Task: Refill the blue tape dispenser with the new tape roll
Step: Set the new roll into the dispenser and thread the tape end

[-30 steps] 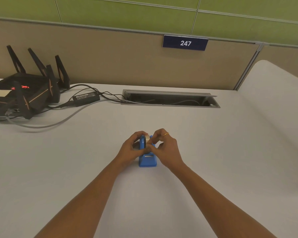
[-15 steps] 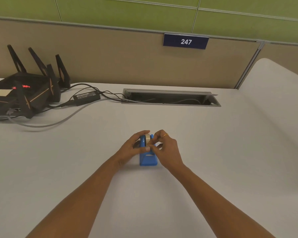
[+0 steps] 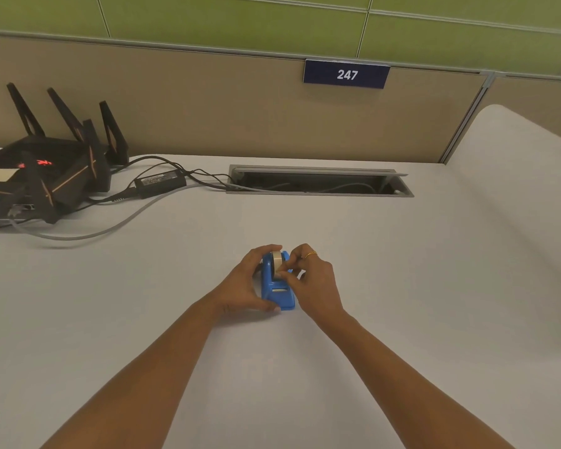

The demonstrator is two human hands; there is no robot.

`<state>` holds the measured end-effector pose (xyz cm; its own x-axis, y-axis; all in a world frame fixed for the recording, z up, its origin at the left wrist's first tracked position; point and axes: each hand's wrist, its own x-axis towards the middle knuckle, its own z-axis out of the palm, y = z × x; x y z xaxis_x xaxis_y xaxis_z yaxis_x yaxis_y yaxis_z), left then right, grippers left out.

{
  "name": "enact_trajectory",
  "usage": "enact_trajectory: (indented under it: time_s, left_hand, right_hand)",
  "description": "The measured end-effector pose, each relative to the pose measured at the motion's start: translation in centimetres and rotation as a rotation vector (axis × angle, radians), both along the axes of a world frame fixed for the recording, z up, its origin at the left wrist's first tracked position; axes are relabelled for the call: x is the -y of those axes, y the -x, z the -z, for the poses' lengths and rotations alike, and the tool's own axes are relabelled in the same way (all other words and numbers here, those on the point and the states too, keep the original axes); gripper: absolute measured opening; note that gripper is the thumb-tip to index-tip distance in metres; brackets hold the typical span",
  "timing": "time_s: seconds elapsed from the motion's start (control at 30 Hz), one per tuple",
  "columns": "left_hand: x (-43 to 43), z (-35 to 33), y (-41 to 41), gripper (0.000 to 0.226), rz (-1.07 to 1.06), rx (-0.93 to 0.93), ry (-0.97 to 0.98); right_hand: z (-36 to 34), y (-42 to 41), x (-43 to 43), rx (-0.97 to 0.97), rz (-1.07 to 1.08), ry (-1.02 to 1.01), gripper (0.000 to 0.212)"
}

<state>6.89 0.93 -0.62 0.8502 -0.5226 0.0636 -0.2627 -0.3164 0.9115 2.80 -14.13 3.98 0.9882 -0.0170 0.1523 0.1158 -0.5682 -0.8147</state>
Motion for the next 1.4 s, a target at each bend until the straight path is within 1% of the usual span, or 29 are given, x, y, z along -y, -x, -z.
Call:
enact_trajectory:
  time_s: [0.27, 0.37, 0.5, 0.57, 0.67, 0.8, 0.93, 1.1, 1.17, 1.3, 1.4]
  left_hand:
    - [0.2, 0.0, 0.2, 0.086, 0.003, 0.032, 0.000]
    - [0.1, 0.0, 0.2, 0.082, 0.010, 0.049, -0.012]
    - [0.0, -0.1, 0.1, 0.080, 0.020, 0.061, -0.025]
    - [0.0, -0.1, 0.1, 0.081, 0.027, 0.064, -0.032]
    - [0.0, -0.1, 0.0, 0.082, 0.027, 0.064, -0.038]
    - [0.0, 0.1, 0.0, 0.083, 0.028, 0.075, -0.033]
    - [0.0, 0.0, 0.1, 0.081, 0.023, 0.076, -0.038]
    - [0.1, -0.1, 0.2, 0.079, 0.020, 0.069, -0.042]
    - [0.1, -0.1, 0.2, 0.079, 0.021, 0.068, -0.049]
    - [0.1, 0.0, 0.1, 0.082, 0.023, 0.070, -0.059]
    - [0.1, 0.1, 0.1, 0.080, 0.023, 0.077, -0.047]
  right_hand:
    - [0.0, 0.9, 0.1, -0.020, 0.003, 0.015, 0.020]
    - [0.3, 1.4, 0.1, -0.022, 0.014, -0.012, 0.026]
    - [0.5, 1.7, 0.0, -0.012, 0.034, -0.002, 0.023]
    - [0.5, 1.8, -0.1, -0.012, 0.045, -0.009, 0.025]
    - [0.3, 2.1, -0.1, -0.008, 0.062, -0.006, 0.034]
    - [0.4, 2.6, -0.1, -0.020, 0.039, 0.018, 0.023]
    - [0.4, 3.0, -0.2, 0.011, 0.061, 0.018, 0.040]
    - [0.2, 3.3, -0.1, 0.045, 0.062, 0.048, 0.042]
    - [0.3, 3.5, -0.1, 0.048, 0.056, 0.060, 0.040]
    - [0.5, 3.8, -0.1, 0.039, 0.034, 0.068, 0.023]
    - [0.8, 3.9, -0.2, 0.034, 0.036, 0.071, 0.019]
